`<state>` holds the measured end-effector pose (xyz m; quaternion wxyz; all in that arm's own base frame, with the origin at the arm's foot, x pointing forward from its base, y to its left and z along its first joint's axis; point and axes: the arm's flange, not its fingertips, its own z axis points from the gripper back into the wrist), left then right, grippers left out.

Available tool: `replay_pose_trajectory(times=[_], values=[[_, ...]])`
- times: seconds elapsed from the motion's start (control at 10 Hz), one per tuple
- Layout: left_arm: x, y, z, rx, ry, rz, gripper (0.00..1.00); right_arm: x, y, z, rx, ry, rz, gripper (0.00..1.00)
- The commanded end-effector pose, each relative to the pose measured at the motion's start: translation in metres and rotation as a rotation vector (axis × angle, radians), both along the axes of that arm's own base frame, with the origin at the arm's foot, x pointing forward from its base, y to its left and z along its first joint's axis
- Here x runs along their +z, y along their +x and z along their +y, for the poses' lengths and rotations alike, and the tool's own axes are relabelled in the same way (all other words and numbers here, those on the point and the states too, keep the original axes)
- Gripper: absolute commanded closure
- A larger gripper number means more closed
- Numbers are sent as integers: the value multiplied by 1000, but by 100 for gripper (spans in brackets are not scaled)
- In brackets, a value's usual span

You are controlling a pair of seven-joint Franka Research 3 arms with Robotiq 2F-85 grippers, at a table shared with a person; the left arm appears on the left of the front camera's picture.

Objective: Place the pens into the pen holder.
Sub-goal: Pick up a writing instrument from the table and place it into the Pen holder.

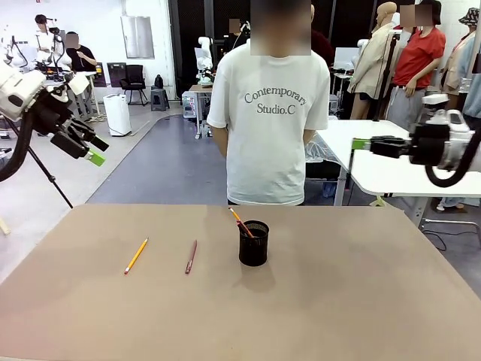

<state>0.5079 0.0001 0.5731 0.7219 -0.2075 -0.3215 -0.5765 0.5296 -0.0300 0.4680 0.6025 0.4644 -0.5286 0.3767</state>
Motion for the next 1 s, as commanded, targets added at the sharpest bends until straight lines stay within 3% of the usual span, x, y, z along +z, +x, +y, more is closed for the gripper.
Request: replay_pose_trajectory(times=[0.0, 0.6, 0.9], values=[[1, 0, 0, -5, -4, 1, 0, -9, 14, 30, 55, 37, -36, 100], [1, 0, 0, -5, -4, 1, 0, -45, 35, 122, 179, 43, -36, 100], [1, 0, 0, -5, -4, 1, 0, -43, 37, 104, 132, 12, -68, 100]])
